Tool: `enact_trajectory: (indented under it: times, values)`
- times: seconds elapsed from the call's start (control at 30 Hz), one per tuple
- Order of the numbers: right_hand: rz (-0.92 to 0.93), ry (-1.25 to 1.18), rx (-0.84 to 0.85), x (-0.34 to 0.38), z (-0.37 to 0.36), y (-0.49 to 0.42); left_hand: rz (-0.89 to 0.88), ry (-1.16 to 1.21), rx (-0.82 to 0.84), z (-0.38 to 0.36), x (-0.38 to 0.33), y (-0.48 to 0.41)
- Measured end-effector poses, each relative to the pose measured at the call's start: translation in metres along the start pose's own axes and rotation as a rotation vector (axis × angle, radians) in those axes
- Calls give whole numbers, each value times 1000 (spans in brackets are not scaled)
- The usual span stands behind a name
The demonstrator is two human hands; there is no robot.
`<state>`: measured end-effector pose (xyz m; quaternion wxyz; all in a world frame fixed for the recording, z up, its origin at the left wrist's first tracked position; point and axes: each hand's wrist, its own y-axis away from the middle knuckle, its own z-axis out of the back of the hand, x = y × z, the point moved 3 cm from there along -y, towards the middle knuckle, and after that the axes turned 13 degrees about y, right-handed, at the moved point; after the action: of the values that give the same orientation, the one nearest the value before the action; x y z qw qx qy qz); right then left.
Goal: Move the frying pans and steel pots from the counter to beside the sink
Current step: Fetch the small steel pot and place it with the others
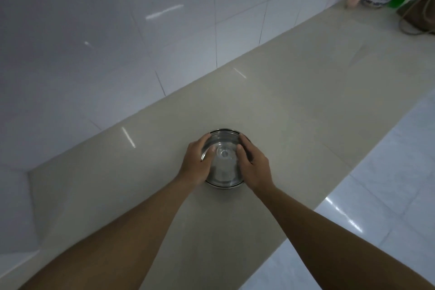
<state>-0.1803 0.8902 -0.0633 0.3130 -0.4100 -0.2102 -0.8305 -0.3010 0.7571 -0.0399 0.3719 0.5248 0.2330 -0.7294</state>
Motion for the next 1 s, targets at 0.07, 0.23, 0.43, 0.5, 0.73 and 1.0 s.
enact_trajectory:
  times: [0.07, 0.23, 0.43, 0.5, 0.73, 1.0]
  values:
    - [15, 4, 15, 7, -4, 10, 14, -19, -13, 8, 0, 12]
    - [95, 16, 37, 40, -9, 37, 40, -15, -86, 42, -8, 45]
    - [237, 8, 73, 93, -22, 88, -98, 24, -167, 98, -35, 108]
    - [283, -4, 90, 111, -30, 111, -134, 30, -194, 121, -41, 137]
    - [401, -29, 235, 177, -77, 216, -36, -2, -335, 207, -31, 263]
    - [581, -50, 491, 246, -154, 368, 123, -37, -622, 302, -3, 448]
